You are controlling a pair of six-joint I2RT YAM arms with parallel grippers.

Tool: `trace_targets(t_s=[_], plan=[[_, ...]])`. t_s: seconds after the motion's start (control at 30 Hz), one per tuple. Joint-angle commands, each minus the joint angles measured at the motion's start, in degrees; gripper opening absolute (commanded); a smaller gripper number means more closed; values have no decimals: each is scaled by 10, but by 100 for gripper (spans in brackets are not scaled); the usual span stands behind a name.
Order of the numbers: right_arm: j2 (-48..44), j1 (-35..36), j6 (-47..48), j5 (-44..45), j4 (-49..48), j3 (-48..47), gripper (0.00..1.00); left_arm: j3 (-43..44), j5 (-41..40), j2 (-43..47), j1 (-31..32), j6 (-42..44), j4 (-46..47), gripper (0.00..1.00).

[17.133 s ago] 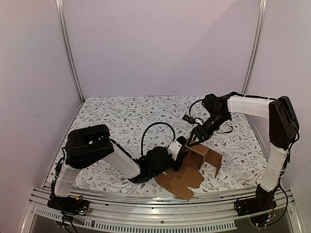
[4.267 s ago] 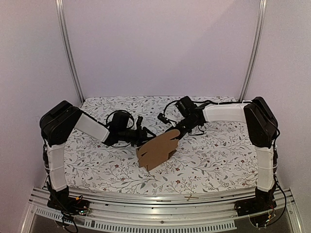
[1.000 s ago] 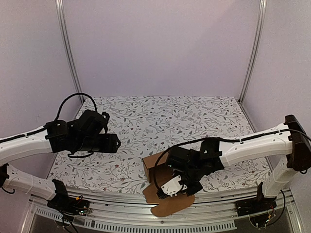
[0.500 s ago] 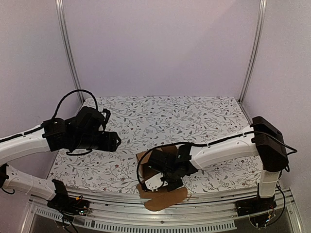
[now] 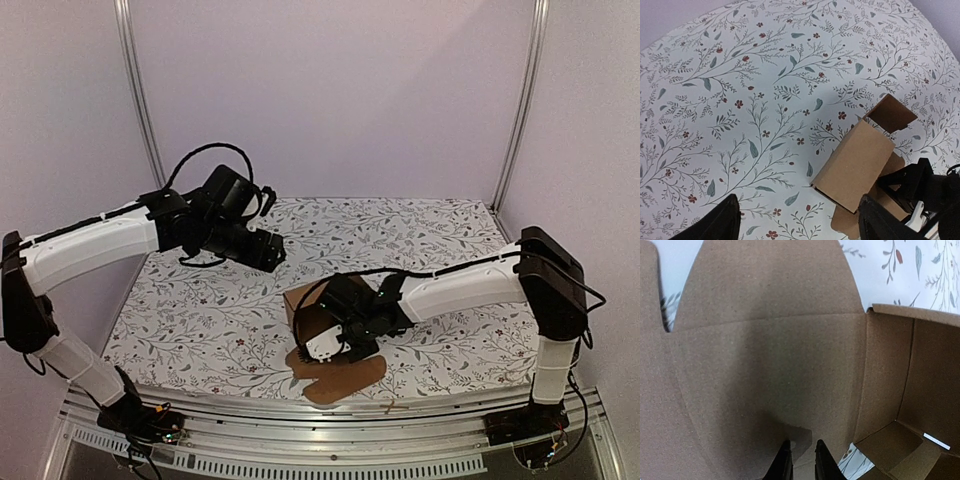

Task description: Fold the paper box

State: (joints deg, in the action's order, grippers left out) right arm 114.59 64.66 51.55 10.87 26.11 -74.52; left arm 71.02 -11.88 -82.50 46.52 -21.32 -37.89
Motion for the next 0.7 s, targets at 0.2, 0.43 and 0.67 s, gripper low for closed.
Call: trace_targets(t_s=[0.2, 0.43, 0.67], plan=[[-237, -73, -21, -157, 220, -12, 36, 109, 196, -144, -45, 86, -32, 81], [-281, -341, -238, -381, 141, -45, 88, 90, 258, -171, -32, 61, -3, 80], [-129, -447, -163, -520, 235, -118, 96, 54, 263, -178, -28, 53, 3, 75]])
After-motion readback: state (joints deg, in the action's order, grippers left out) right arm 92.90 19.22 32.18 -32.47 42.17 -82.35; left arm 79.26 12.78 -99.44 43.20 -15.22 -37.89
